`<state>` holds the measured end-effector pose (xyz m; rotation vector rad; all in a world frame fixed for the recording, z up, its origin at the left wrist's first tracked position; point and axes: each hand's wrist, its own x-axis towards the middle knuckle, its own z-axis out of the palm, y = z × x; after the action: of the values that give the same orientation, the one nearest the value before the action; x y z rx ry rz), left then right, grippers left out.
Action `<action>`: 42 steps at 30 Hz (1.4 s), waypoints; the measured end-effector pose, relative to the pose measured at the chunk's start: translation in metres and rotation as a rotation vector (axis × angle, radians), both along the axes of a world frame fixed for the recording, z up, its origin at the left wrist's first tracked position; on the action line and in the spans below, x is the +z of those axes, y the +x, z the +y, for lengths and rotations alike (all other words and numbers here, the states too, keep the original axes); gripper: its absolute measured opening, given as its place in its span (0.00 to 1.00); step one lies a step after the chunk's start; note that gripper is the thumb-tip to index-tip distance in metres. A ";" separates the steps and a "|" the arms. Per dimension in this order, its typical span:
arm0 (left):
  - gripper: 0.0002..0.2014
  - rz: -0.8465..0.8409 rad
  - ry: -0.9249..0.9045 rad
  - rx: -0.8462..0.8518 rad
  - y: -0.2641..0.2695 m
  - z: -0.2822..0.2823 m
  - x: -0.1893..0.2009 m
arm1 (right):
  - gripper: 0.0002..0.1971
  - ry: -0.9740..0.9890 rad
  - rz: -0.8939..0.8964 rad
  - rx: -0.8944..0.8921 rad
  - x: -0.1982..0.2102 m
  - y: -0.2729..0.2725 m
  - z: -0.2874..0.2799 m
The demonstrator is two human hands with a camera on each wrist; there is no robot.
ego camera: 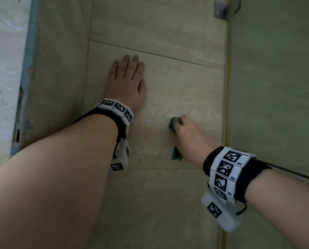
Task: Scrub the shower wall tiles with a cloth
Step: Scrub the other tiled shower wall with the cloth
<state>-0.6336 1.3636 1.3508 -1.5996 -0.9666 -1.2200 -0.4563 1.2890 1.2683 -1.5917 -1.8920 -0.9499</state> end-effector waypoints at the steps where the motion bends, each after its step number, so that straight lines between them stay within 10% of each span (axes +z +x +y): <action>1: 0.34 0.000 0.000 -0.002 0.000 0.000 0.000 | 0.17 0.019 0.030 -0.043 0.005 0.009 -0.002; 8: 0.33 -0.006 -0.026 0.018 0.000 0.001 0.001 | 0.12 -0.027 0.167 -0.231 0.007 0.005 -0.004; 17: 0.32 -0.005 0.013 0.001 0.000 0.003 0.001 | 0.17 -0.057 -0.080 0.102 -0.010 -0.021 -0.003; 27: 0.33 0.010 -0.017 0.014 -0.001 0.002 0.001 | 0.14 -0.163 0.012 -0.368 0.006 -0.006 -0.010; 36: 0.32 0.026 -0.036 0.033 0.001 -0.001 0.001 | 0.18 -0.018 -0.090 0.101 -0.016 -0.032 0.009; 42: 0.34 0.072 -0.122 0.061 0.002 -0.007 -0.005 | 0.25 0.194 0.225 0.061 0.011 0.023 0.006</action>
<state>-0.6320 1.3566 1.3455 -1.6847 -1.0526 -1.0726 -0.4336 1.2946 1.2793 -1.4528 -1.6336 -0.8613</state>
